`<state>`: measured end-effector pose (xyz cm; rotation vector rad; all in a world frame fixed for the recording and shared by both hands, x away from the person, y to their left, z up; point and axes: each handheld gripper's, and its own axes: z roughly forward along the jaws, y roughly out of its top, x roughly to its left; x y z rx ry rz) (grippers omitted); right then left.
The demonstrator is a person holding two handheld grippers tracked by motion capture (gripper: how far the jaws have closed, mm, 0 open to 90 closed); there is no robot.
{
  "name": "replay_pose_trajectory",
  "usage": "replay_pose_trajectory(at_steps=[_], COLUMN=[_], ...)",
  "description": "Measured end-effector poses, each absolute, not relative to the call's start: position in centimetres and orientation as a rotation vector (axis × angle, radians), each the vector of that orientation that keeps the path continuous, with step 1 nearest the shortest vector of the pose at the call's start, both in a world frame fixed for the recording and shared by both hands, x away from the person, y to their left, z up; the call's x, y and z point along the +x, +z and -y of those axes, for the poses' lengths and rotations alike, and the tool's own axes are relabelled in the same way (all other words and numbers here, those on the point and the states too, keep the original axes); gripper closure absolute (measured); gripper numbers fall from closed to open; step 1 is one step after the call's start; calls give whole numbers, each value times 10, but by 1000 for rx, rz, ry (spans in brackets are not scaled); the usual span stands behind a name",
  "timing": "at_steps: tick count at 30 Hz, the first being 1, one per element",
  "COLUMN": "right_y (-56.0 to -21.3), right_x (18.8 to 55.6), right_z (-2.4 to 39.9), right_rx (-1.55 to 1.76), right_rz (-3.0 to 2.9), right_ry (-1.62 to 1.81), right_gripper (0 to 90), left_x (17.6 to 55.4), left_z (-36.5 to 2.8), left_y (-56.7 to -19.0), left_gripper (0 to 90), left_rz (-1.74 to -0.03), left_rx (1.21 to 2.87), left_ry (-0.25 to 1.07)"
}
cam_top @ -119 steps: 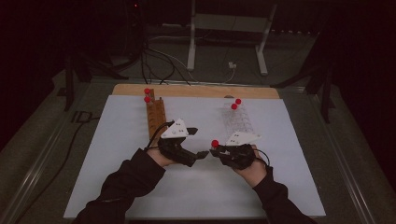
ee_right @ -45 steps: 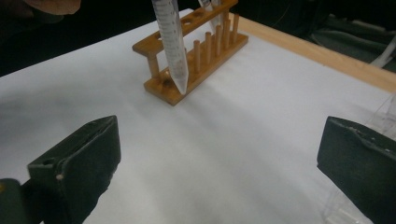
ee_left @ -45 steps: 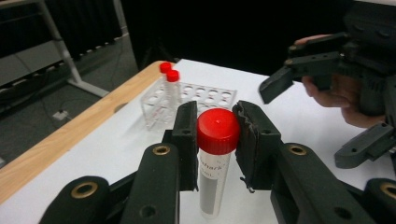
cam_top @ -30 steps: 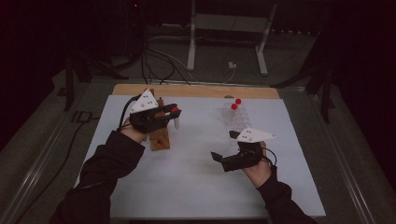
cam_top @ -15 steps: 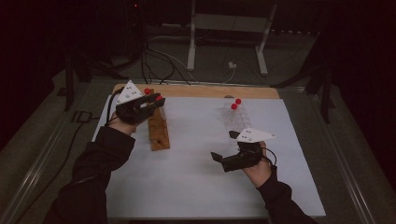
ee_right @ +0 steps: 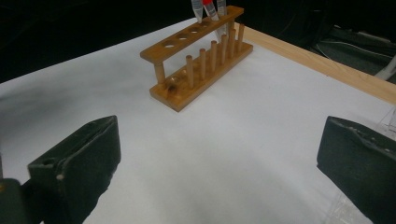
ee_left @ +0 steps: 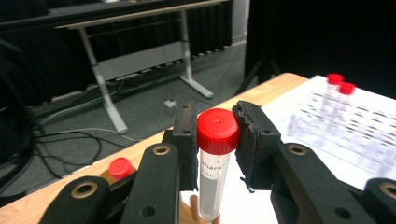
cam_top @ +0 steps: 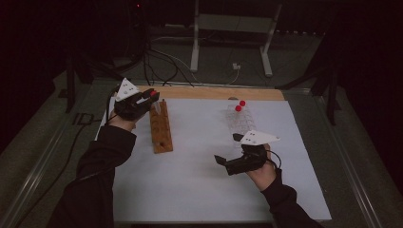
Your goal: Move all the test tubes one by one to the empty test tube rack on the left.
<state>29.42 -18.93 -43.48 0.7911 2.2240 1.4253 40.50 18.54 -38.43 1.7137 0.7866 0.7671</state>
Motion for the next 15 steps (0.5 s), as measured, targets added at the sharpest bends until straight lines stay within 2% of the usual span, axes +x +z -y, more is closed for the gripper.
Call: replay_pose_trajectory(at_steps=[15], right_y=[-436], right_x=[295], right_z=[190], right_rx=[792], right_rz=[-2235], right_ry=[1426], right_gripper=[0], left_x=[427], left_z=[-192], left_y=[-405], left_gripper=[717], left_rz=[-897], left_rx=[1678], left_ry=[830])
